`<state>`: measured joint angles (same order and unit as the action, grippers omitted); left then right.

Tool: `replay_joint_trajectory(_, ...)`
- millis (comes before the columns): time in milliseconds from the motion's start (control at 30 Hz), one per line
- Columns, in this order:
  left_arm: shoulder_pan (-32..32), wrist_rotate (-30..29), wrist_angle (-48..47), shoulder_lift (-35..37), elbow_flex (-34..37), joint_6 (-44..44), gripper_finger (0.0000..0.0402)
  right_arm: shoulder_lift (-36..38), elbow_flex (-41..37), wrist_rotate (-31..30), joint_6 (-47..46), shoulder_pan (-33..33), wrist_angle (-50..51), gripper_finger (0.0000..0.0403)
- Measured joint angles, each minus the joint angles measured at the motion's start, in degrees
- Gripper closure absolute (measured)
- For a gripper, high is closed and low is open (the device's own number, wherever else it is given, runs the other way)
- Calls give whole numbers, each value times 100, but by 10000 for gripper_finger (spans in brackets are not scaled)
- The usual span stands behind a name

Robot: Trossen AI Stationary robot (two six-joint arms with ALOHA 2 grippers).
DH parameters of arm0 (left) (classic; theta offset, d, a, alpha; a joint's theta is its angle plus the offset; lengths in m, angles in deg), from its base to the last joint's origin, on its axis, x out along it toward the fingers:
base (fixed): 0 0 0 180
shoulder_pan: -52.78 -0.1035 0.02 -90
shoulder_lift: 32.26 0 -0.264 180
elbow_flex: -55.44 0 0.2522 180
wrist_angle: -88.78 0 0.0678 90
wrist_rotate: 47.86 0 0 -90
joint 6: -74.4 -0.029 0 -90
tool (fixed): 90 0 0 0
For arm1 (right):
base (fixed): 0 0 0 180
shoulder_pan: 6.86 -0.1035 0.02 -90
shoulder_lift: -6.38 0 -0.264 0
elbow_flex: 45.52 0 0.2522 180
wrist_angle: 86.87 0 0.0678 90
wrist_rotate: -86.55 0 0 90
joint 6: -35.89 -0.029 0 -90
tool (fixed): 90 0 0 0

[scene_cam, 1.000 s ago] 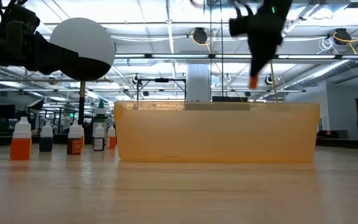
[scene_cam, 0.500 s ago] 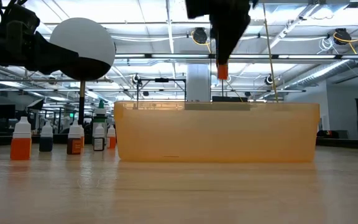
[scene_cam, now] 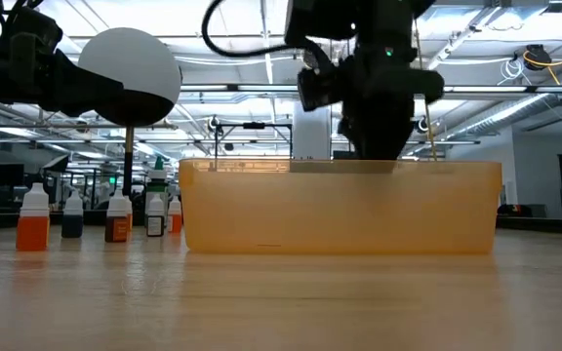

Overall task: Pick & Place food coloring
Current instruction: Put the small orange food coloring bottle into the container

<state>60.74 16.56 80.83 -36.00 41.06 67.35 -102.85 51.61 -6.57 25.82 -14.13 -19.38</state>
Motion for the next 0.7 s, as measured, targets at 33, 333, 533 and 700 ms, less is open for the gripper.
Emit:
replay_joint_trajectory(33,0,0,0,2,0,0,215,0,-68,-1,-20,12,1,356)
replay_joint_trajectory(333,1,-1,0,2,0,0,215,22,-605,-5,-81,179,-492,357)
replay_joint_trajectory(533,0,0,0,0,0,0,215,24,-627,0,-165,182,-535,327)
replay_joint_trajectory(700,0,0,0,0,0,0,215,58,-651,20,-274,182,-490,280)
